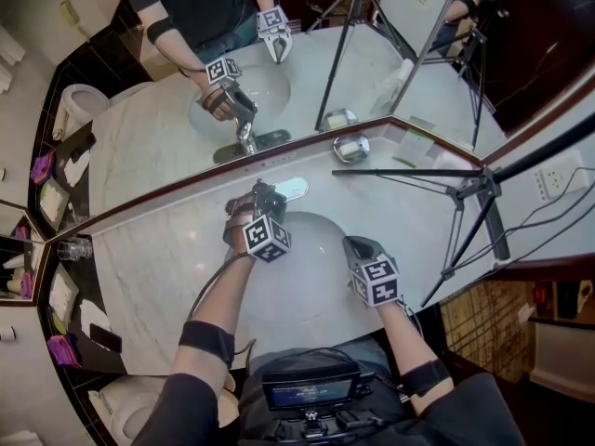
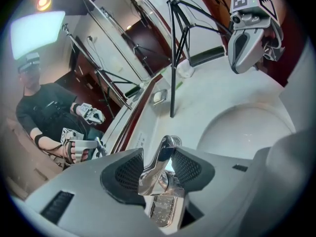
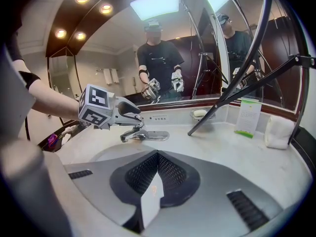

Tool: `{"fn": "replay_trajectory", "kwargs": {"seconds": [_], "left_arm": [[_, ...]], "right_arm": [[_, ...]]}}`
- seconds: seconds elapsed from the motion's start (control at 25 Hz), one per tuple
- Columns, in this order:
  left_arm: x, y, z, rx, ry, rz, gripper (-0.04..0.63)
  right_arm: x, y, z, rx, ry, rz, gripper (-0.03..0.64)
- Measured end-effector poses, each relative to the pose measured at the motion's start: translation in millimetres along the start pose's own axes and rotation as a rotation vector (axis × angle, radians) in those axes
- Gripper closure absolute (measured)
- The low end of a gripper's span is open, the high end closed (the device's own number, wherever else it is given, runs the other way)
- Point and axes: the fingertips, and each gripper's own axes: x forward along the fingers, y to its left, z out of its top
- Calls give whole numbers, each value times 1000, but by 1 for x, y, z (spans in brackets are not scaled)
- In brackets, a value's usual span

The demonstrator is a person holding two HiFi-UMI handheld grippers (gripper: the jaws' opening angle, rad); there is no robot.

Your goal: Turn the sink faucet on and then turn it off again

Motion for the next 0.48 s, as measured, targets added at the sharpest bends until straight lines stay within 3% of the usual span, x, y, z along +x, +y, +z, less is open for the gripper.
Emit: {"fn": "replay_trajectory", "kwargs": {"seconds": [0.48], "left_arm": [[-13,32,-8,-178,-37,-15,413]], "right_arm": [[7,6,10,-17,-4,22,598]]}}
